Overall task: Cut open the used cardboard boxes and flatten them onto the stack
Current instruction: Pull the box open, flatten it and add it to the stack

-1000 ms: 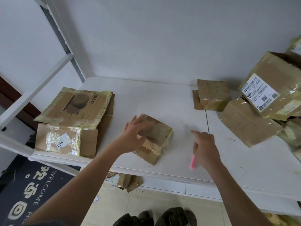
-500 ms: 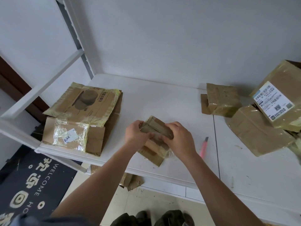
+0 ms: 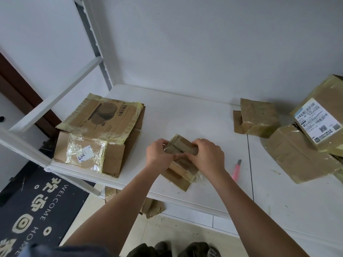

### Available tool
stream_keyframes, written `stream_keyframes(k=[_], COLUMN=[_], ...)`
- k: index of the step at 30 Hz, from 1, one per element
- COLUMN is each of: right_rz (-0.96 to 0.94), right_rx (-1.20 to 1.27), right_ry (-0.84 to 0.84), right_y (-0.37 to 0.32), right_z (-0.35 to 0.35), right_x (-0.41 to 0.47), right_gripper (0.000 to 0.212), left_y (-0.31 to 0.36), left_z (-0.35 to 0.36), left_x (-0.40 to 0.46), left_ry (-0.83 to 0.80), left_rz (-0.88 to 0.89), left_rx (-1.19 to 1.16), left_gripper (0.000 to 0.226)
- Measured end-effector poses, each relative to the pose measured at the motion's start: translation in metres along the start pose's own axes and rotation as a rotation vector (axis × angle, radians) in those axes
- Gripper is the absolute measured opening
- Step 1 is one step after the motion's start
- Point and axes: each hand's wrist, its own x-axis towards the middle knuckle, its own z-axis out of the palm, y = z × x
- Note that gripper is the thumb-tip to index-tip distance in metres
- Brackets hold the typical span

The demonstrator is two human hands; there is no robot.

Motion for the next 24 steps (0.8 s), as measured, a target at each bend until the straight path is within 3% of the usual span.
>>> stream_keyframes(k=[9, 15, 19, 23, 24], right_rz=[-0.171, -0.225, -0.093, 0.177, 0.250], right_rx=[-0.329, -0.411, -0.002, 0.603, 0.703], right_ry=[-0.027, -0.005, -0.025, 0.001, 0.012], right_y=[-0.012, -0.012, 0.011, 0.037, 0.040], right_z=[-0.004, -0.005, -0.016, -0.017, -0.013], right_x=[0.004, 0.006, 0.022, 0.016, 0.009], right_gripper=[0.042, 0.033, 0.041, 0.012, 0.015], left_y=[0.001, 0.000, -0.003, -0.005, -0.005], left_z=[-0.003, -0.003, -0.003, -0.001, -0.001], left_x=[0.006, 0.006, 0.004, 0.005, 0.005], left_ry=[-0.056, -0.064, -0.082, -0.090, -0.091], left_rz=[0.014, 0.015, 0.023, 0.038, 0.045], left_rx=[0.011, 0.029, 0.005, -0.018, -0.020], left_gripper=[0.060, 0.058, 0.054, 0.049, 0.050])
